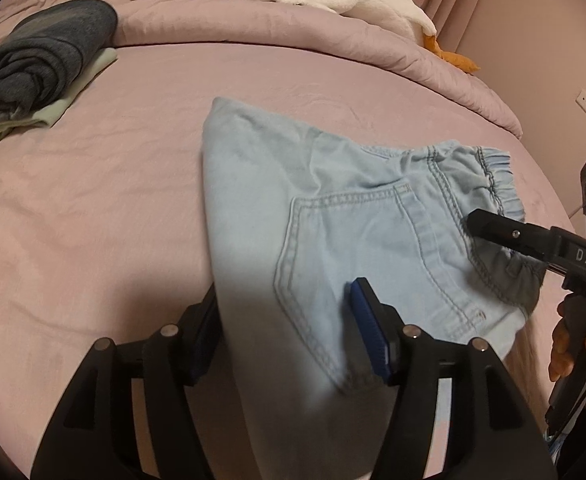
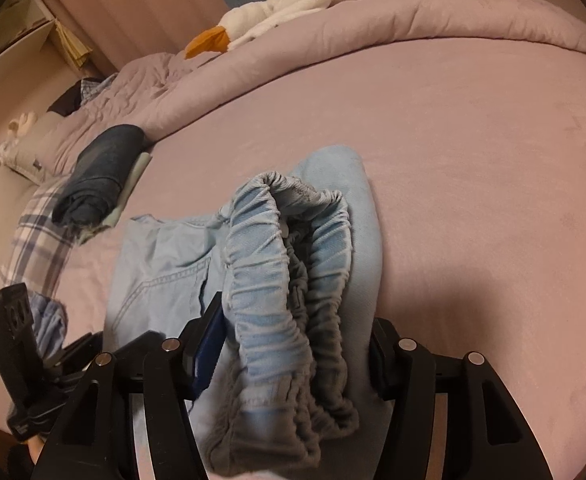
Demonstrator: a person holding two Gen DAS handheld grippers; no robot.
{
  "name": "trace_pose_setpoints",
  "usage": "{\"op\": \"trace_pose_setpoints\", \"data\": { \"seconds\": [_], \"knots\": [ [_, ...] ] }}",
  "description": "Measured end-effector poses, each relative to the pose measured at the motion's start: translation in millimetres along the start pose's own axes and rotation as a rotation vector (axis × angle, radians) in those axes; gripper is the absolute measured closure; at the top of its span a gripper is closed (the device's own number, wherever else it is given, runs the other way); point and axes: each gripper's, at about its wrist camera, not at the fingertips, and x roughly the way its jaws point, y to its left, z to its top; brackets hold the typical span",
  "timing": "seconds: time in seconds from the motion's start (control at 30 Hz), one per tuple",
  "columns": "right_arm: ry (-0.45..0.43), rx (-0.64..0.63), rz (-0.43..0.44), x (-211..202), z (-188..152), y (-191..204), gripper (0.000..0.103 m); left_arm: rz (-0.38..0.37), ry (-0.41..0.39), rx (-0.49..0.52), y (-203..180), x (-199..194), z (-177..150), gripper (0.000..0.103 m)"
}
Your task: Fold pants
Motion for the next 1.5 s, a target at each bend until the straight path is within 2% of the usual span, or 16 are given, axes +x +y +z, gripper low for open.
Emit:
{"op": "trace_pose_setpoints", "data": {
  "seconds": [0.2,0.4,0.5,0.8,1.27,1.5],
  "knots": [
    [-0.008,-0.017,-0.039,-15,-11,1,0.044,0.000,0.008,-0.023,-1,-12,-15,0.040],
    [0.009,-0.101,-0.150,-13,-24,5,0.044,0.021,0.008,-0.014,-4,-17,-25,0.037],
    [0.015,-0.122,-0.176,-9,-24,5,0.044,0.027,0.012,-0.017,-5,-18,-27,0.037],
    [0.012,-0.135,-0.193,-18,-35,12,0.041,0.041,0.018,-0.005,-9,-26,-42,0.031],
    [0.014,-0.113,-0.212,-13,-38,13,0.038,0.060,0.020,0.002,-11,-23,-43,0.030],
    [0.004,-0.108,-0.220,-23,-39,17,0.038,0.059,0.023,-0.050,-11,-31,-44,0.029]
  ]
}}
